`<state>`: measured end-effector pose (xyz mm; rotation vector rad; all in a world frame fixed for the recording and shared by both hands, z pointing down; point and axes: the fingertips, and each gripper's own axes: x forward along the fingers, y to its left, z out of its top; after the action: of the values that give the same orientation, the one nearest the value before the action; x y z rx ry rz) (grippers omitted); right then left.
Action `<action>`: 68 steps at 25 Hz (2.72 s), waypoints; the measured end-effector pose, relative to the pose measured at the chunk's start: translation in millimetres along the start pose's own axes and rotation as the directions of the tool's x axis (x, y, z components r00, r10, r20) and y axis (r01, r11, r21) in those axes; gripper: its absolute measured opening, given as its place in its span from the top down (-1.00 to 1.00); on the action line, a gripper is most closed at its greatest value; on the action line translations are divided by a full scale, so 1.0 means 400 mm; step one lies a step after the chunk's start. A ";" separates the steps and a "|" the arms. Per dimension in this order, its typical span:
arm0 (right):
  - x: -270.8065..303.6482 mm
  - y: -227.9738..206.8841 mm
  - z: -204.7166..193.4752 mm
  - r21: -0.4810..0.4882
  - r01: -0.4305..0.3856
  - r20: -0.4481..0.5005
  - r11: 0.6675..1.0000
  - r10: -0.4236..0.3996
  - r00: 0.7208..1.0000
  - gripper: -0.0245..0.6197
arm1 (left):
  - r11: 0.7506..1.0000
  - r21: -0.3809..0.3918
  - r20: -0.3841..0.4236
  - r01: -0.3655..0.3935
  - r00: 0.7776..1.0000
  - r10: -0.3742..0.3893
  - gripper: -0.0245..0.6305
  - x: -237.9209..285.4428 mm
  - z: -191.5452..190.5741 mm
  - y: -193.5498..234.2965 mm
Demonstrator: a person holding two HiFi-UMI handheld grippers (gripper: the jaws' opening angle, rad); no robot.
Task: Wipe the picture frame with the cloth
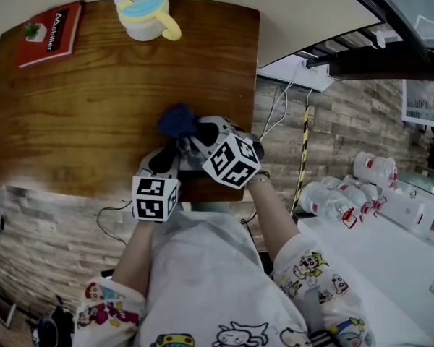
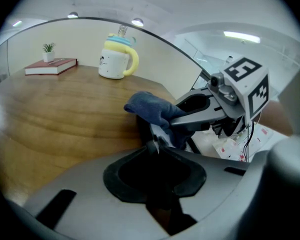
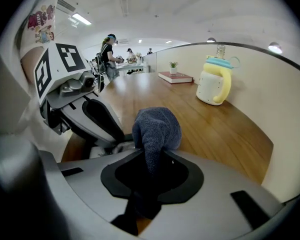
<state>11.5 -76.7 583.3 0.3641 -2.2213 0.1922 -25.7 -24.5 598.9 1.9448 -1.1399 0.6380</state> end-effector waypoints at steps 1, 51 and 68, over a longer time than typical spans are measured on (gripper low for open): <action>-0.006 -0.004 -0.007 0.009 0.007 -0.002 1.000 -0.007 1.000 0.71 | 1.000 -0.001 -0.001 0.001 1.000 -0.001 0.70 0.000 0.000 0.001; -0.038 0.119 0.026 0.304 -0.033 0.139 0.952 -0.010 0.990 0.70 | 1.000 0.008 0.005 -0.012 1.000 0.012 0.70 0.000 0.004 -0.002; -0.004 0.124 -0.025 0.195 0.012 -0.011 0.981 -0.011 1.000 0.71 | 1.000 0.003 0.003 -0.008 1.000 0.008 0.70 0.002 0.004 -0.001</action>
<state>3.8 -26.7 587.7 0.4815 -2.1964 0.4069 -25.0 -26.1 598.3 1.9448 -1.1502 0.6412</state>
